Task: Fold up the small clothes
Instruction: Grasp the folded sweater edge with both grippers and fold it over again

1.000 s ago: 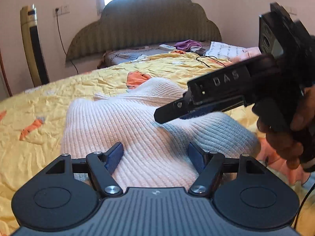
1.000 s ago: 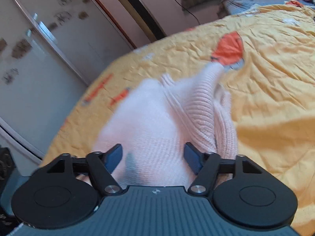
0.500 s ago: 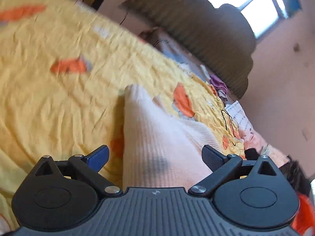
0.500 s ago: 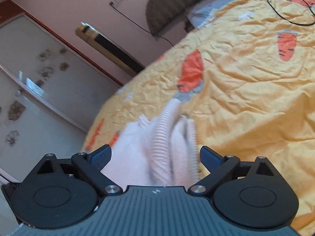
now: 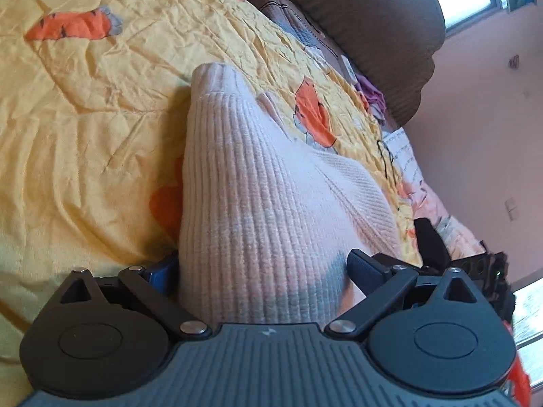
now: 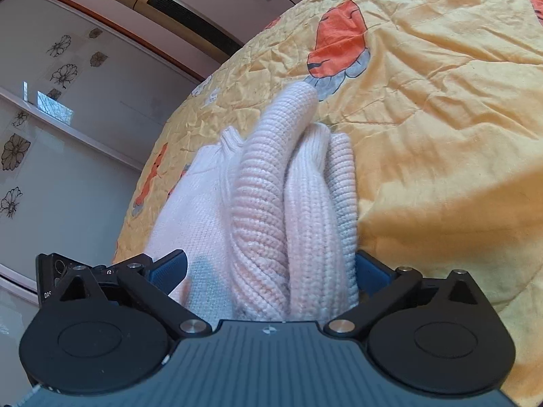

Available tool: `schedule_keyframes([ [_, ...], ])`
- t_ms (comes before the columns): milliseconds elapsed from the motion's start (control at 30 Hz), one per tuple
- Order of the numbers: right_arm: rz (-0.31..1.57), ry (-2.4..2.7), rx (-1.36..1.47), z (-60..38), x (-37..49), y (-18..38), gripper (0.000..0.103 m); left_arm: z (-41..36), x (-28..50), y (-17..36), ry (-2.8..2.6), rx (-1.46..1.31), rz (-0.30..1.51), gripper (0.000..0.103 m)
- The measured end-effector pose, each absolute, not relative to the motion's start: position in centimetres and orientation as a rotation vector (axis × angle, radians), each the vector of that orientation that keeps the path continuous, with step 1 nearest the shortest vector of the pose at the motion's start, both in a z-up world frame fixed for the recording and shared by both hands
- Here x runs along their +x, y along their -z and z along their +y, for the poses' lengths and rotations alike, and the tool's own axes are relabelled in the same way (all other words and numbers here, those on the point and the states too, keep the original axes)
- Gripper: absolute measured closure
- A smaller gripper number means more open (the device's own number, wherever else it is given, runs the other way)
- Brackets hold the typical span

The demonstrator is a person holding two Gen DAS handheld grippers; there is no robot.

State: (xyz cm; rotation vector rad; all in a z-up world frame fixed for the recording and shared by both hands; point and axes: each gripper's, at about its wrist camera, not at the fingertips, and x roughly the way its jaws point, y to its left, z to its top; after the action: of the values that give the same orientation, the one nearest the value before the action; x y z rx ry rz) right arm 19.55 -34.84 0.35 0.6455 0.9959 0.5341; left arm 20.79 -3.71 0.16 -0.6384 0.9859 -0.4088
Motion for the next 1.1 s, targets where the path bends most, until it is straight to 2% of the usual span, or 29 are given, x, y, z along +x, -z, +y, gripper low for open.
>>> schedule_keyframes([
  [67,0.974,-0.528,0.619,-34.5,19.3,-0.4,0.009,-4.6,20.8,-0.6,0.385,-0.572,0.989,0.006],
  [100,0.962,-0.517,0.59,-34.2,19.1,-0.5,0.024,-5.1,20.9,-0.8,0.372,-0.539,0.993,0.007],
  [133,0.954,-0.514,0.56,-34.0,18.9,-0.5,0.029,-5.4,20.9,-0.9,0.359,-0.51,0.995,0.01],
  [467,0.924,-0.515,0.61,-33.4,18.0,-1.5,0.052,-5.5,19.8,-3.5,0.311,-0.385,0.966,0.037],
  [800,0.912,-0.587,0.701,-29.6,19.9,-2.9,0.054,-1.0,19.7,-7.3,0.206,-0.31,0.895,0.042],
  [933,0.928,-0.628,0.745,-26.0,21.6,-2.2,0.054,2.9,20.5,-8.1,0.111,-0.301,0.865,0.05],
  [1100,0.926,-0.614,0.812,-24.3,23.4,-0.8,0.054,4.7,22.0,-7.4,0.06,-0.252,0.845,0.049],
])
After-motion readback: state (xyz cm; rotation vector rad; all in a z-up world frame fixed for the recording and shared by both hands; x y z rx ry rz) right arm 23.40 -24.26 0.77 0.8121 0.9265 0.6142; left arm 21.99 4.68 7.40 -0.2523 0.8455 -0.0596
